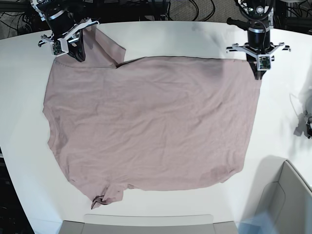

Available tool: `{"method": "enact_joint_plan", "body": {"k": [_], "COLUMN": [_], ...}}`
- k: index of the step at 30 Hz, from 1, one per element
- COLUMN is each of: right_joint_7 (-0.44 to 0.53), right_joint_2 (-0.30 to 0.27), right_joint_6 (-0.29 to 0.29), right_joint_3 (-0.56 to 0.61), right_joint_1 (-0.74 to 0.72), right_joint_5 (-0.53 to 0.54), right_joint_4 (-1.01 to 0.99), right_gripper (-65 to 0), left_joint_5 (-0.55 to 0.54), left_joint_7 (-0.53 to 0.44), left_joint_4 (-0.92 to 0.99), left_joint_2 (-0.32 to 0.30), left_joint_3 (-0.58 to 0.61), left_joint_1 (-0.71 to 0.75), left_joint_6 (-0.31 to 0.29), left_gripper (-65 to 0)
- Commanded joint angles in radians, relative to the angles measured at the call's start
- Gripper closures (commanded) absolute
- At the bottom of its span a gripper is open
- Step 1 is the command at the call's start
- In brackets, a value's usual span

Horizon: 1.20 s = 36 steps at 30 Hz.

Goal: Fold the T-shirt properly
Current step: 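Move both grippers down to the shirt's shoulder corners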

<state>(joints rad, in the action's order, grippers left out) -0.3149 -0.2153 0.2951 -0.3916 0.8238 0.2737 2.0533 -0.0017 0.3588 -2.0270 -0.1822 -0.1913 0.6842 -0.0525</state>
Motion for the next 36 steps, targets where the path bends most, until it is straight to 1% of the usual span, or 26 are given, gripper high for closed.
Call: {"method": "enact_joint_plan", "body": {"k": [1,3,4,6,7,8,9,11,14,16,17,18,20,22,25,28,30,32,36], "right_joint_7": [-0.013,-0.080,-0.111,-0.149,-0.166,-0.186,-0.208,-0.246,-0.306,-0.338,-0.341,-0.341,-0.341,-0.341,-0.341,-0.344,-0.350,-0.350,-0.350], "right_joint_2": [-0.006,-0.016,-0.023,-0.017,-0.011,0.007,0.026,0.063,0.099,0.116,0.118,0.119,0.119,0.119,0.118,0.118,0.123,0.135,0.132], "right_joint_6": [0.034,0.118,0.201,0.350,0.403,0.403,0.403,0.403,0.403,0.403,0.403,0.387,0.342,0.321,0.323,0.323,0.323,0.323,0.316], "right_joint_3": [-0.010,-0.050,-0.074,-0.137,-0.183,-0.231,-0.270,-0.356,-0.447,-0.470,-0.470,-0.467,-0.467,-0.459,-0.436,-0.404,-0.406,-0.410,-0.418], "right_joint_1": [0.002,0.001,-0.005,-0.021,-0.024,-0.037,-0.048,-0.096,-0.174,-0.223,-0.234,-0.237,-0.243,-0.237,-0.217,-0.202,-0.203,-0.206,-0.205], "right_joint_5": [0.037,0.137,0.206,0.316,0.359,0.384,0.384,0.344,0.218,0.117,0.081,0.071,0.085,0.126,0.184,0.184,0.184,0.184,0.192], "right_joint_4": [0.016,0.016,0.014,0.011,0.011,0.011,0.011,0.011,0.011,0.011,0.011,0.011,0.011,0.011,0.011,0.010,-0.010,-0.059,-0.190], "right_gripper": [-5.7,-12.2,-15.7,-20.5,-22.7,-24.6,-25.6,-26.9,-27.0,-27.0,-27.0,-27.0,-27.0,-27.0,-27.0,-26.9,-26.9,-27.0,-27.1], "left_joint_5": [0.002,0.002,0.001,0.001,0.001,0.001,0.001,0.001,0.001,0.001,0.001,0.001,0.001,0.001,0.001,0.001,0.001,0.001,0.001], "left_joint_7": [-0.024,-0.024,-0.022,-0.013,-0.013,-0.014,-0.014,-0.013,-0.013,-0.013,-0.013,-0.013,-0.011,-0.011,-0.011,-0.011,-0.011,-0.011,-0.011], "left_joint_4": [-0.018,-0.019,-0.019,-0.019,-0.019,-0.019,-0.019,-0.019,-0.018,-0.018,-0.018,-0.018,-0.018,-0.018,-0.018,-0.018,-0.018,-0.018,-0.016], "left_joint_2": [-0.004,-0.003,-0.003,-0.006,-0.007,-0.007,-0.007,-0.007,-0.007,-0.007,-0.007,-0.007,-0.007,-0.004,-0.004,-0.007,-0.007,-0.007,-0.007], "left_joint_3": [-0.004,-0.003,-0.001,0.009,0.011,0.013,0.017,0.017,0.017,0.017,0.017,0.017,0.017,0.017,0.017,0.017,0.016,0.016,0.016], "left_joint_1": [0.007,0.002,-0.007,-0.017,-0.017,-0.014,-0.014,-0.014,-0.017,-0.017,-0.019,-0.019,-0.019,-0.019,-0.019,-0.019,-0.017,-0.013,-0.011], "left_joint_6": [0.009,-0.011,-0.023,-0.034,-0.039,-0.039,-0.039,-0.039,-0.039,-0.039,-0.039,-0.039,-0.039,-0.039,-0.039,-0.039,-0.039,-0.039,-0.039], "left_gripper": [-10.3,-15.5,-17.4,-18.4,-18.2,-17.9,-17.4,-17.0,-17.0,-17.0,-17.0,-17.0,-17.0,-17.0,-17.0,-17.0,-17.0,-17.0,-17.0]}}
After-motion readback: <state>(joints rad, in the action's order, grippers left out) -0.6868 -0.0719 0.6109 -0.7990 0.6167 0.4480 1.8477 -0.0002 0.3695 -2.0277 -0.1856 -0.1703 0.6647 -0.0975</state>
